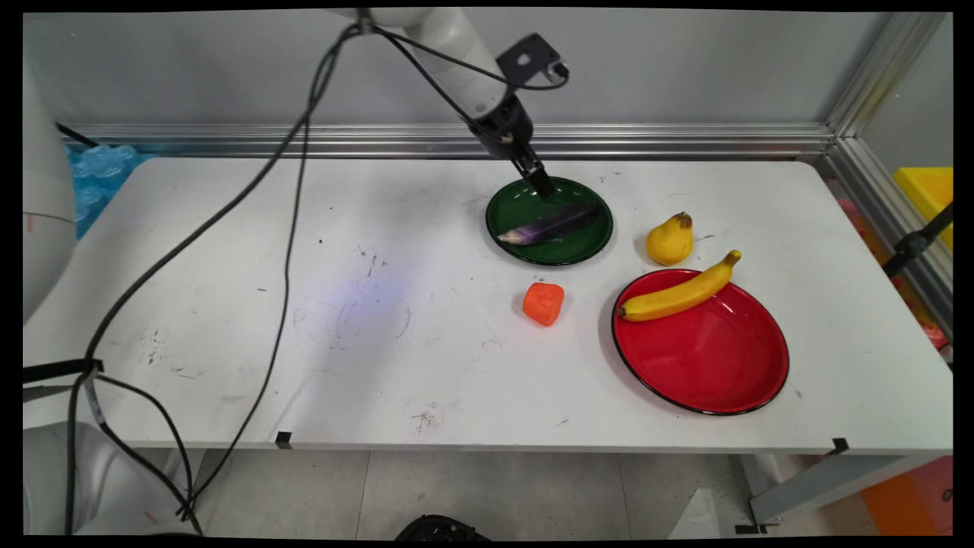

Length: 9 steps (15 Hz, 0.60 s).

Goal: Pick up the eggplant from the green plate

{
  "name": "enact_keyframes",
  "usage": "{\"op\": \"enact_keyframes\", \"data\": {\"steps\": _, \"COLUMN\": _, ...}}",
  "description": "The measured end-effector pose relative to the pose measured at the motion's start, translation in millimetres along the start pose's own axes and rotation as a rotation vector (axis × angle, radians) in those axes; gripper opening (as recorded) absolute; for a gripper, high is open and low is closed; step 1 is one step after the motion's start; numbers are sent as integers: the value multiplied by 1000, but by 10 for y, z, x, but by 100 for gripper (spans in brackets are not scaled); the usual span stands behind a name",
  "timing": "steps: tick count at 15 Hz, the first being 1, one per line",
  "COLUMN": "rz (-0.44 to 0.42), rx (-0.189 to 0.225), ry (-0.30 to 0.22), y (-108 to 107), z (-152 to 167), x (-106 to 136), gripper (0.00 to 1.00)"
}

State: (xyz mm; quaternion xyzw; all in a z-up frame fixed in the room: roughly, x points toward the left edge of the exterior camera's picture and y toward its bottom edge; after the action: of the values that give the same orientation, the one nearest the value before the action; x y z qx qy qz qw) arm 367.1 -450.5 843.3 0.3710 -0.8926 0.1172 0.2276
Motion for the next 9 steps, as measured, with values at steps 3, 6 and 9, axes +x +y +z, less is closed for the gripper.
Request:
{"op": "enact_keyframes", "data": {"steps": 3, "rz": -13, "rx": -17, "ry": -17, "y": -4, "z": 331, "x": 84, "gripper": 100}}
{"op": "enact_keyframes", "data": {"steps": 6, "rz": -27, "rx": -25, "ry": -37, "y": 5, "z": 588, "x": 131, "gripper": 100}}
{"op": "enact_keyframes", "data": {"steps": 9, "rz": -39, "rx": -25, "ry": -55, "y": 12, "z": 784, "x": 151, "gripper": 100}}
